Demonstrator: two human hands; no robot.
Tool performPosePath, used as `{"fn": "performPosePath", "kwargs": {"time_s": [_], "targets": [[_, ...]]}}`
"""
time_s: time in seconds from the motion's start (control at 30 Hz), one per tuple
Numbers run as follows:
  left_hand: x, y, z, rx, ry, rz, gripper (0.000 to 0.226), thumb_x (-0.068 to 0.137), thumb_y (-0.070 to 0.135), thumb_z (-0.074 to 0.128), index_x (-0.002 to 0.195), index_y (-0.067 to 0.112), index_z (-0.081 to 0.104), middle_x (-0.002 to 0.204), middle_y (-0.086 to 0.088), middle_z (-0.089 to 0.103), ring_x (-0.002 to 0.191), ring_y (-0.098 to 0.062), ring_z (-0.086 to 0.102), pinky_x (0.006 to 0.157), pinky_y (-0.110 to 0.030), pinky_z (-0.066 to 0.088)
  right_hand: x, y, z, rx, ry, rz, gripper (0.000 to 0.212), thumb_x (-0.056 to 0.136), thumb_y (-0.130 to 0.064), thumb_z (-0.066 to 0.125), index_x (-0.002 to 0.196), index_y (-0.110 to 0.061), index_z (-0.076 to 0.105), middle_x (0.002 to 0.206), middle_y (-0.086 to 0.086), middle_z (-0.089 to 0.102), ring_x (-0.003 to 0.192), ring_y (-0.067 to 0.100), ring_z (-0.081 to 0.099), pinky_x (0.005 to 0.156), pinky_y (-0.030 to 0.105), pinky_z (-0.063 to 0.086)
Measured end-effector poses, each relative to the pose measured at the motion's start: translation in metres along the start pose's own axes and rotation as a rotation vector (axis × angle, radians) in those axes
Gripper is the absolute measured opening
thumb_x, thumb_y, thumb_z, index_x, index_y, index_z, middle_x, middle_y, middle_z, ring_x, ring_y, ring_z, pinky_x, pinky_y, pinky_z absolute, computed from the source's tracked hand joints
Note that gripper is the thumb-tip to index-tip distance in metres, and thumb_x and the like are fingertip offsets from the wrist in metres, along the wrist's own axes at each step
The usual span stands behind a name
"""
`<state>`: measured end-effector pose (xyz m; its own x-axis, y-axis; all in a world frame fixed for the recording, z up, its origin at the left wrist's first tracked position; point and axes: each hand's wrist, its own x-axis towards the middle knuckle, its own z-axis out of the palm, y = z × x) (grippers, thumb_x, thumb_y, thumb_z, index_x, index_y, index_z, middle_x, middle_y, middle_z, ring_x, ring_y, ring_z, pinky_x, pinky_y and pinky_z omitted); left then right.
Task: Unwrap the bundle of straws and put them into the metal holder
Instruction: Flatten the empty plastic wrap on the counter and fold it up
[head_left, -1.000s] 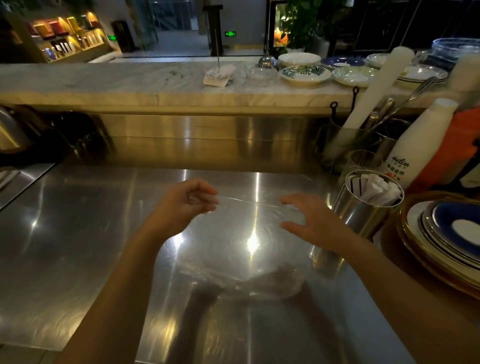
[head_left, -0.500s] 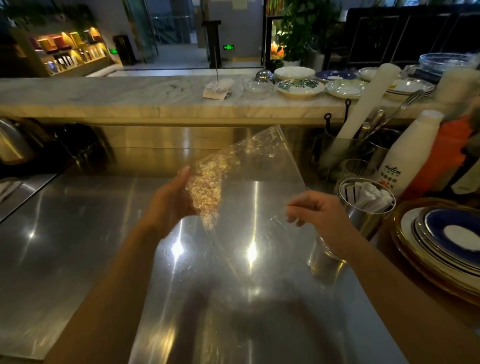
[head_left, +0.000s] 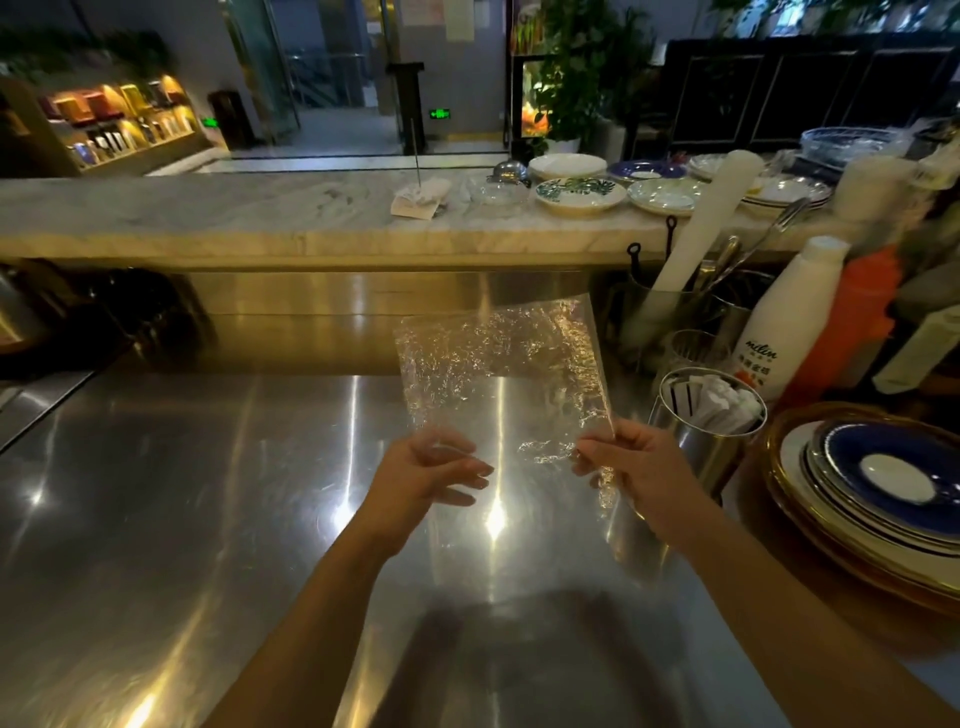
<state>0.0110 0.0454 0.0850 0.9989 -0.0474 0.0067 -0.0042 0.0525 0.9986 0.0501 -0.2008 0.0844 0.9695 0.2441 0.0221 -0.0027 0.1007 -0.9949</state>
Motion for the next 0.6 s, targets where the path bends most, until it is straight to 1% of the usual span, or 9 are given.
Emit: {"fn": "performPosePath", "kwargs": {"time_s": [0.07,0.1,0.2,0.3,0.37,0.5,0.6], "targets": [[0.001,0.003,-0.003,0.026,-0.005,0.001,0.014,0.073,0.0,0.069,0.079,0.013,0.066,0.073,-0.009,0.074,0.066,-0.022,0.07,0.055,-0.03,0.058,0.001,0.002,-0.005,0.004,-0.014,0.027,0.018,0.068,-0.019,0.069,0.085,-0.012,0.07,0.078,0.007,0.074,0.073,0.024,0.069,0.064,0.027,0.056],[0.001,0.005,-0.004,0.032,-0.012,0.002,0.014,0.074,0.0,0.069,0.079,0.013,0.066,0.073,-0.01,0.074,0.066,-0.023,0.07,0.054,-0.03,0.058,0.002,0.003,-0.007,0.002,-0.025,0.043,0.019,0.067,-0.021,0.07,0.085,-0.013,0.071,0.079,0.009,0.074,0.074,0.025,0.069,0.065,0.028,0.057],[-0.001,0.011,-0.004,0.043,-0.033,0.004,0.014,0.076,-0.001,0.068,0.078,0.013,0.066,0.074,-0.011,0.074,0.066,-0.024,0.07,0.052,-0.03,0.057,0.004,0.003,-0.015,0.009,-0.051,0.114,0.017,0.066,-0.022,0.071,0.081,-0.014,0.072,0.077,0.01,0.074,0.071,0.025,0.07,0.055,0.025,0.053],[-0.003,0.014,-0.004,0.055,-0.002,0.013,0.02,0.076,-0.003,0.067,0.072,0.016,0.066,0.072,-0.01,0.074,0.064,-0.024,0.07,0.048,-0.03,0.056,0.004,0.005,-0.025,-0.009,-0.073,0.205,0.016,0.067,-0.02,0.071,0.08,-0.01,0.072,0.075,0.011,0.074,0.07,0.026,0.07,0.054,0.027,0.053],[-0.005,0.015,-0.004,0.054,0.007,0.019,0.016,0.076,-0.004,0.066,0.073,0.012,0.065,0.07,-0.01,0.074,0.062,-0.023,0.069,0.046,-0.03,0.056,0.002,0.008,-0.029,-0.027,-0.096,0.249,0.018,0.066,-0.019,0.071,0.081,-0.008,0.072,0.077,0.012,0.074,0.07,0.026,0.07,0.051,0.025,0.053],[-0.01,0.016,-0.006,0.062,-0.009,0.024,0.012,0.078,-0.007,0.063,0.075,0.005,0.062,0.068,-0.008,0.074,0.06,-0.02,0.068,0.047,-0.03,0.057,0.001,0.013,-0.029,0.0,-0.112,0.26,0.021,0.068,-0.017,0.07,0.086,-0.008,0.072,0.078,0.013,0.074,0.069,0.024,0.07,0.05,0.024,0.052],[-0.013,0.016,-0.011,0.015,-0.028,0.023,0.011,0.08,-0.006,0.059,0.082,0.006,0.061,0.073,-0.008,0.074,0.063,-0.021,0.069,0.047,-0.029,0.056,0.002,0.017,-0.028,0.038,-0.126,0.248,0.021,0.069,-0.015,0.068,0.09,-0.013,0.072,0.078,0.012,0.074,0.071,0.026,0.07,0.05,0.025,0.052]]}}
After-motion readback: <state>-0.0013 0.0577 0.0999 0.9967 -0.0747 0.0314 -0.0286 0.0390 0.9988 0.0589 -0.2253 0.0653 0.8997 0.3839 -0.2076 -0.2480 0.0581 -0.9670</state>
